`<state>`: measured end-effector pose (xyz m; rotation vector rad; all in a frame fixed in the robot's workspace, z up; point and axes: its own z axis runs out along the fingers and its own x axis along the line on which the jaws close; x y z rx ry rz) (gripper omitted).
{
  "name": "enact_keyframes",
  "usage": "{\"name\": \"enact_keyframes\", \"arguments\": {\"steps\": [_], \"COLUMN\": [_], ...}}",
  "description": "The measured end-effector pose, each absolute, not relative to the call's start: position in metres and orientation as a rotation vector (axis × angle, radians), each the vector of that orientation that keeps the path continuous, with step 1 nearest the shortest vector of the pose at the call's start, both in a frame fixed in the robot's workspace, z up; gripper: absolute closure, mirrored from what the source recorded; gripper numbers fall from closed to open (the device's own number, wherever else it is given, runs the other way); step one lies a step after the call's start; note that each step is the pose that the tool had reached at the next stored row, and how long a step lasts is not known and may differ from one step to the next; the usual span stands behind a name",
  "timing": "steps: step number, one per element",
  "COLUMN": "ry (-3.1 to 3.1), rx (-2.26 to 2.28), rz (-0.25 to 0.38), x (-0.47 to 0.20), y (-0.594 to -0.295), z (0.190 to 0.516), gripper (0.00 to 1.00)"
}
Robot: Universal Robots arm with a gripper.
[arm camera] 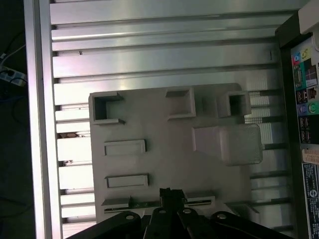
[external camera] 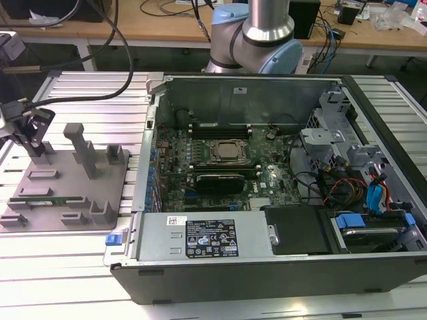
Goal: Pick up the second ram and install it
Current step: 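Reach for the second ram, then pick up the second ram and move it above second insertion slot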
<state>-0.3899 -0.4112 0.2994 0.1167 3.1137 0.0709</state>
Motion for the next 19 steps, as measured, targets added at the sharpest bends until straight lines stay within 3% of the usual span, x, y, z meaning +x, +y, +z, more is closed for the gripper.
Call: {"name": "enact_keyframes", "arguments": {"steps": [19], "ry": [3.118], "rx": [-0.082], "rz": [0.074], "x": [-0.3899], "y": [-0.4113], "z": [0.2994], "gripper": [0.92]}}
